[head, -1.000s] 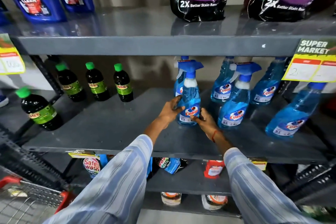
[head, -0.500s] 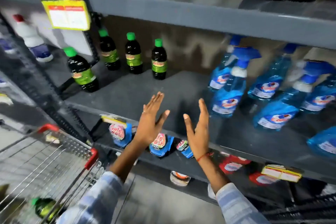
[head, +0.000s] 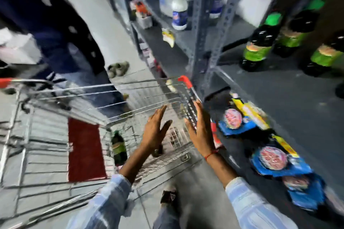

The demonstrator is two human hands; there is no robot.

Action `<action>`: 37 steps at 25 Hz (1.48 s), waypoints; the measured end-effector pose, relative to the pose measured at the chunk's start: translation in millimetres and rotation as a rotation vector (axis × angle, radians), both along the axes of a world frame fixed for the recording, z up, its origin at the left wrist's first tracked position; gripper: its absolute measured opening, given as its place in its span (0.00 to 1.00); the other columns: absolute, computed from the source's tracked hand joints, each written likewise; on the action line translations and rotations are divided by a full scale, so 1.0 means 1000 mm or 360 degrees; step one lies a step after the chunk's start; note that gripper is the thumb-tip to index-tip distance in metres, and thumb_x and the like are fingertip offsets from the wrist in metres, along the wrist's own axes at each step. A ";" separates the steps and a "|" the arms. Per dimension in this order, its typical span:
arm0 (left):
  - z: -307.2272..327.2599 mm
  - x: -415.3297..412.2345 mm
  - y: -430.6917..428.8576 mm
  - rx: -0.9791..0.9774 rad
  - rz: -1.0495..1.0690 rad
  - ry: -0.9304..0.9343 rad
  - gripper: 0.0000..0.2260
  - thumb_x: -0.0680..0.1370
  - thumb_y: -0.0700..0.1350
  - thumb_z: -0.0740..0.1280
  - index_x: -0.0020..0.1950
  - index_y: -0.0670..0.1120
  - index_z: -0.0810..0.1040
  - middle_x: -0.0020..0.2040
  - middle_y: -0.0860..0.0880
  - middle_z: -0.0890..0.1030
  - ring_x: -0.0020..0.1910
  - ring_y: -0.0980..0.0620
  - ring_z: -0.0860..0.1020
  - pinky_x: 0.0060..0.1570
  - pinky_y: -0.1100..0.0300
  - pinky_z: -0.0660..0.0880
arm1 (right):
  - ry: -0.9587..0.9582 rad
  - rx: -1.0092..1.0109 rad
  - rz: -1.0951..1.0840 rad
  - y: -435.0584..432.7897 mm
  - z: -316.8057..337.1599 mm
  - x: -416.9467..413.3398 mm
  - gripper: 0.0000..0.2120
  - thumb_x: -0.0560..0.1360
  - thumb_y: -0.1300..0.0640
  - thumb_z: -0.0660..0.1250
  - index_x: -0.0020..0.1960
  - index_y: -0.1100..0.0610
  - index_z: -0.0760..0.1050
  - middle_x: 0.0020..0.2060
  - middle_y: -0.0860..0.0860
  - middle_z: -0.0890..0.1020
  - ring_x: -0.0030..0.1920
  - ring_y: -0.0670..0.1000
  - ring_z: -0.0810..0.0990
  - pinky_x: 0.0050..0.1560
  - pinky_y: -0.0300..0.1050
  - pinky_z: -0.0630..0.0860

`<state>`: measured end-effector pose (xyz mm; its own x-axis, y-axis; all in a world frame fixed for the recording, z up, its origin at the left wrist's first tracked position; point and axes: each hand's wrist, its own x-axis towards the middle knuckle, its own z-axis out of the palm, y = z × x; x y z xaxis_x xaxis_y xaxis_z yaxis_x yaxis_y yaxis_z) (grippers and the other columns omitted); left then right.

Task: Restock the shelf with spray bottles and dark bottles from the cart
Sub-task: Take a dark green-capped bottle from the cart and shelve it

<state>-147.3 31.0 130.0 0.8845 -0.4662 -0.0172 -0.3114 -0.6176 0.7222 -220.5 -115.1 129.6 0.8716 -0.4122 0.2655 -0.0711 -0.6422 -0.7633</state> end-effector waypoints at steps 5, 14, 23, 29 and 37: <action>-0.075 0.064 0.072 0.0301 0.0193 0.0161 0.27 0.78 0.47 0.63 0.74 0.41 0.57 0.75 0.41 0.61 0.74 0.44 0.61 0.73 0.52 0.60 | 0.0460 -0.0255 0.0421 0.054 -0.059 0.086 0.30 0.75 0.55 0.64 0.72 0.63 0.58 0.74 0.61 0.60 0.74 0.59 0.58 0.75 0.57 0.57; -0.225 0.101 0.093 0.0449 0.0399 0.1034 0.34 0.77 0.57 0.57 0.73 0.36 0.53 0.74 0.34 0.61 0.72 0.38 0.64 0.68 0.52 0.63 | 0.1496 -0.0600 0.0867 0.071 -0.178 0.152 0.32 0.76 0.51 0.61 0.75 0.56 0.51 0.77 0.55 0.51 0.75 0.58 0.53 0.75 0.55 0.55; -0.287 0.103 0.052 0.0001 0.1029 0.1413 0.21 0.68 0.54 0.74 0.51 0.39 0.78 0.43 0.43 0.79 0.42 0.47 0.78 0.43 0.56 0.77 | 0.2193 -0.0163 0.1030 0.076 -0.253 0.157 0.23 0.75 0.57 0.66 0.66 0.65 0.66 0.64 0.63 0.74 0.64 0.60 0.73 0.63 0.49 0.70; -0.292 0.103 0.059 -0.0357 0.1154 0.1524 0.19 0.64 0.49 0.77 0.48 0.40 0.79 0.43 0.45 0.81 0.41 0.47 0.81 0.43 0.55 0.81 | 0.2214 0.0191 0.0966 0.066 -0.266 0.156 0.20 0.74 0.60 0.66 0.64 0.64 0.67 0.61 0.62 0.77 0.62 0.59 0.75 0.65 0.52 0.71; -0.298 0.094 0.081 -0.1004 0.1059 0.2075 0.14 0.70 0.49 0.72 0.52 0.44 0.78 0.51 0.45 0.81 0.51 0.46 0.79 0.43 0.56 0.78 | 0.2229 0.1142 0.0597 0.051 -0.257 0.157 0.22 0.73 0.60 0.68 0.65 0.63 0.67 0.64 0.58 0.75 0.65 0.55 0.73 0.68 0.54 0.68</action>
